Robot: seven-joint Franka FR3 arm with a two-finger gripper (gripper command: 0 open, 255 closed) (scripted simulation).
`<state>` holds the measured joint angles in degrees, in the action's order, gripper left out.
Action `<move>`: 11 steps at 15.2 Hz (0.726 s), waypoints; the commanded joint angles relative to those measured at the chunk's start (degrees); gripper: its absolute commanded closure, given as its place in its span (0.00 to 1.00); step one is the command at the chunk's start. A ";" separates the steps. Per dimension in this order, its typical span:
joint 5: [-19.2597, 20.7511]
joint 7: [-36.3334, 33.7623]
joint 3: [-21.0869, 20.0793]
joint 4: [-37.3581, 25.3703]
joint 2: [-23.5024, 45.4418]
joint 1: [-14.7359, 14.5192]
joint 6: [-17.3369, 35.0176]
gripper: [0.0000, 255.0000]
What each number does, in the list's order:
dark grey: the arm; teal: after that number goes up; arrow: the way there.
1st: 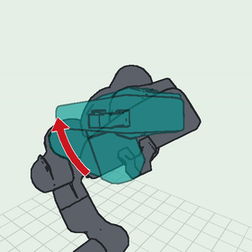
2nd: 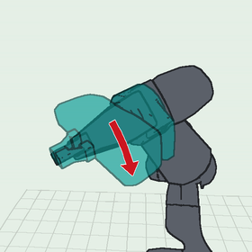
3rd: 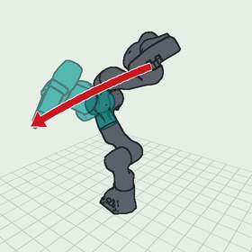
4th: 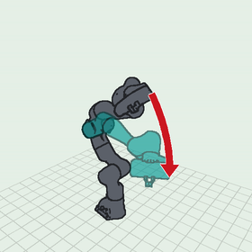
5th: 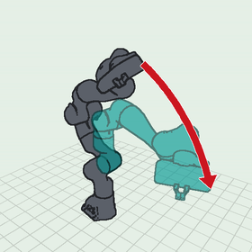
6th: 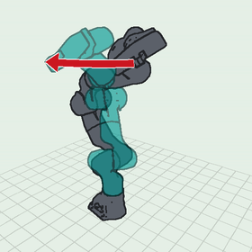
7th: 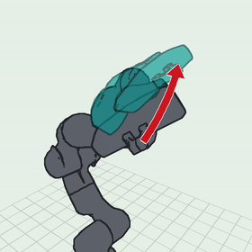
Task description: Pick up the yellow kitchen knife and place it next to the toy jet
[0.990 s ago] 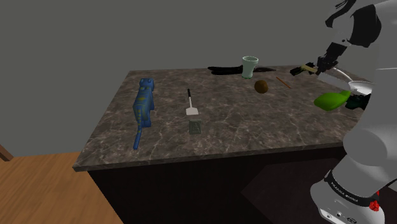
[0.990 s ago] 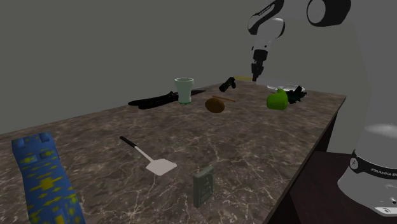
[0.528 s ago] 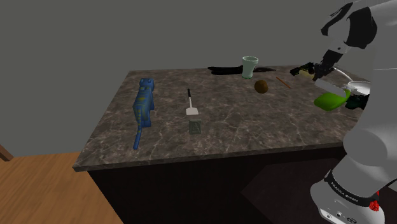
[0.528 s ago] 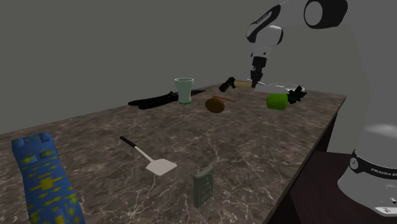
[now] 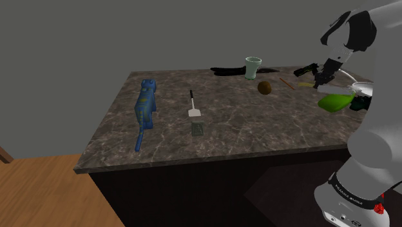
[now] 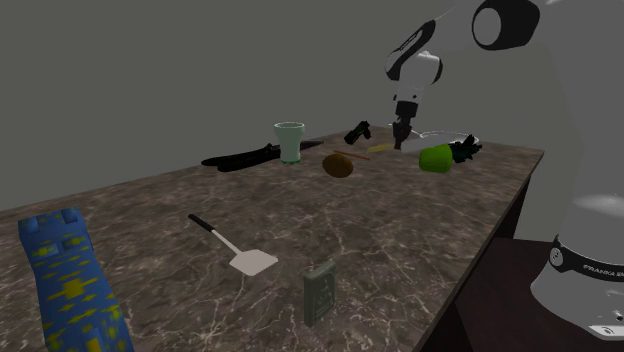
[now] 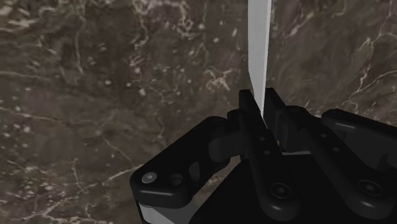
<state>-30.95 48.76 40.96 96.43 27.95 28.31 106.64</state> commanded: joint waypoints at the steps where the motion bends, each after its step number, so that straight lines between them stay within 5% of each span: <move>1: -0.43 0.33 -0.24 0.15 0.62 0.20 0.63 1.00; 8: -0.44 0.33 -0.24 0.14 0.63 0.20 0.62 1.00; 9: -0.44 0.34 -0.24 0.14 0.62 0.20 0.62 0.00; 11: -0.44 0.34 -0.24 0.14 0.63 0.20 0.62 0.00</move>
<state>-31.39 49.10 40.72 96.57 28.57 28.51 107.27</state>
